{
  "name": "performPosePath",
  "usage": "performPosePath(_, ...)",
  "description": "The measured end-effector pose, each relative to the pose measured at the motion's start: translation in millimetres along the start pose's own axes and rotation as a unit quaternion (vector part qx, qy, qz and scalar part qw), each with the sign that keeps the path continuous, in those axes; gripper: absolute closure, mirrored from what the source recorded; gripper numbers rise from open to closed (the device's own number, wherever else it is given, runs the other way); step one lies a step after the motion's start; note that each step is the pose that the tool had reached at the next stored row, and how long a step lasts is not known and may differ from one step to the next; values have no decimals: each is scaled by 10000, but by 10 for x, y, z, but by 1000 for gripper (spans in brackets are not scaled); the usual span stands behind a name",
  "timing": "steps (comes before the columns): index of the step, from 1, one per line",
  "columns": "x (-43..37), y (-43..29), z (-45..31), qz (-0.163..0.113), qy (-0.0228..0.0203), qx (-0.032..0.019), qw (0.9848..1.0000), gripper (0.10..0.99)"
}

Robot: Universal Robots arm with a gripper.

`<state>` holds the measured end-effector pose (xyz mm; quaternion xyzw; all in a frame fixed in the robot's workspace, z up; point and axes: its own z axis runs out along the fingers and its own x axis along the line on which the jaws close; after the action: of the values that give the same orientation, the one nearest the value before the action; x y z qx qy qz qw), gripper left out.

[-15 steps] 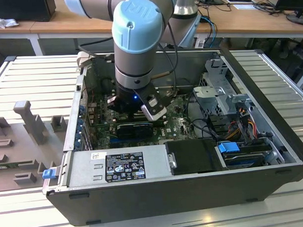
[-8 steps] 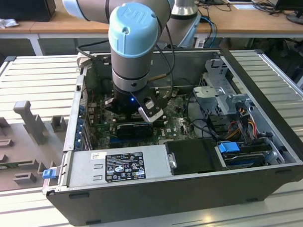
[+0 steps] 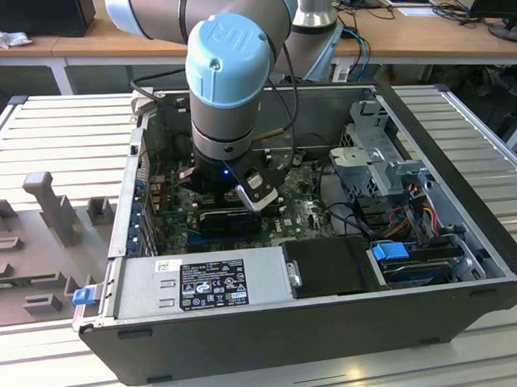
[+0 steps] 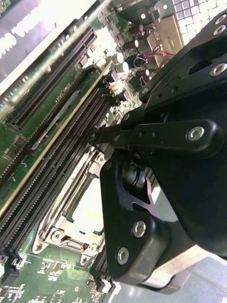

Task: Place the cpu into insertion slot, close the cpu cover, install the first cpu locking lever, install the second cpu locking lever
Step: 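Install the second cpu locking lever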

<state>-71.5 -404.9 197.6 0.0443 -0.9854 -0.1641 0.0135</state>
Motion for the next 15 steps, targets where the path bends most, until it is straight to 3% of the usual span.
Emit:
performPosePath(3,-2,-3,31,-3,-5,-53,10000,980)
performPosePath(8,3,-2,50,-3,-5,-64,10000,980)
performPosePath(15,6,65,-145,-3,-5,-64,10000,980)
